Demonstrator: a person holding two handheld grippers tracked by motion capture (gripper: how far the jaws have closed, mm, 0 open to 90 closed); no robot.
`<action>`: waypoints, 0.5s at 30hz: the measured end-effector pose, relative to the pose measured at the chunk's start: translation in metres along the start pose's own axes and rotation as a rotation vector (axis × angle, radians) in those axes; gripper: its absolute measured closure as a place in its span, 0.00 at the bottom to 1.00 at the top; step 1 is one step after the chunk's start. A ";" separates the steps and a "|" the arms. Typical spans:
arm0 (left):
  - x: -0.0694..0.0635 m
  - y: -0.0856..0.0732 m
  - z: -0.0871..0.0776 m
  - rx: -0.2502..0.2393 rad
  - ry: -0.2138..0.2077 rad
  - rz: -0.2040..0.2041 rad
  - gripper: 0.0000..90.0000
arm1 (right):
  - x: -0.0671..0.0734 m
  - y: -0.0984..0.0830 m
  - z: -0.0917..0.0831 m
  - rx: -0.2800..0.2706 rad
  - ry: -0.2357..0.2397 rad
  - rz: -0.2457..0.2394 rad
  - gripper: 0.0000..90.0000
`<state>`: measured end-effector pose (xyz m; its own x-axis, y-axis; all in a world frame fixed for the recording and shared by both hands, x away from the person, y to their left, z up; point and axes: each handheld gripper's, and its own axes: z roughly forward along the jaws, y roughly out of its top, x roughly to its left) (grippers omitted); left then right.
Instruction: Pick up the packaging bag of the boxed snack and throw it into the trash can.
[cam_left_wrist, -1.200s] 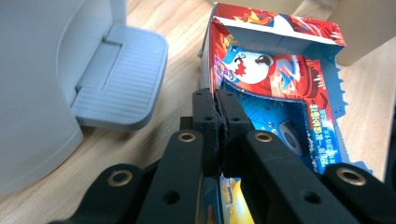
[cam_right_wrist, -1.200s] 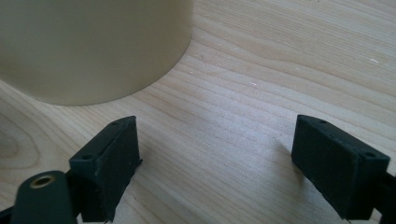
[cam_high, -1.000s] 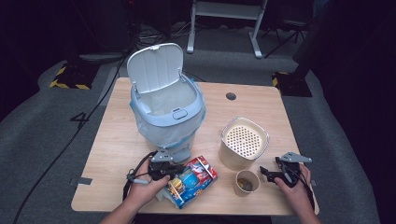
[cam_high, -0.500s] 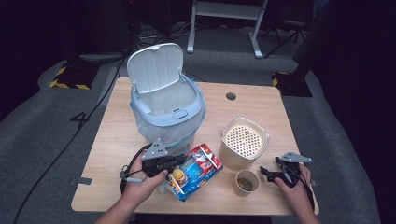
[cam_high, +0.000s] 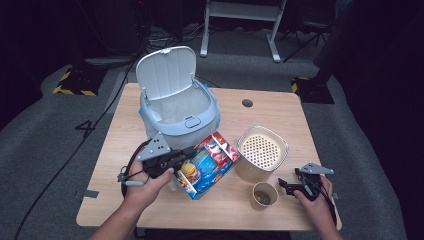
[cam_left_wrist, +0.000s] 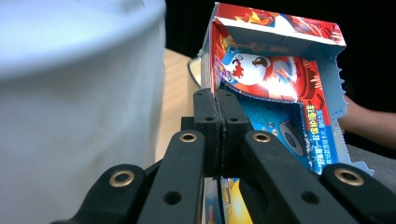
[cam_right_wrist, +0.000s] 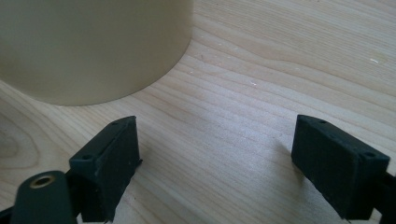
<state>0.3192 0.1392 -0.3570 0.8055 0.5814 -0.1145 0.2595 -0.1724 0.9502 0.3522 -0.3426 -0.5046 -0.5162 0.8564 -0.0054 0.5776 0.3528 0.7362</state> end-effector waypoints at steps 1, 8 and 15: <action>0.000 0.005 -0.002 -0.011 0.005 0.000 0.99 | 0.000 0.000 0.000 0.000 0.000 0.000 0.17; 0.000 0.033 -0.010 -0.057 0.029 0.039 0.98 | 0.000 0.000 0.000 0.000 0.000 0.000 0.17; 0.003 0.061 -0.020 -0.103 0.056 0.060 0.98 | 0.000 0.000 0.000 0.000 -0.002 -0.001 0.17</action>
<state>0.3270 0.1463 -0.2940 0.7863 0.6164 -0.0429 0.1530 -0.1270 0.9800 0.3522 -0.3425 -0.5046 -0.5151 0.8571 -0.0077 0.5770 0.3534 0.7364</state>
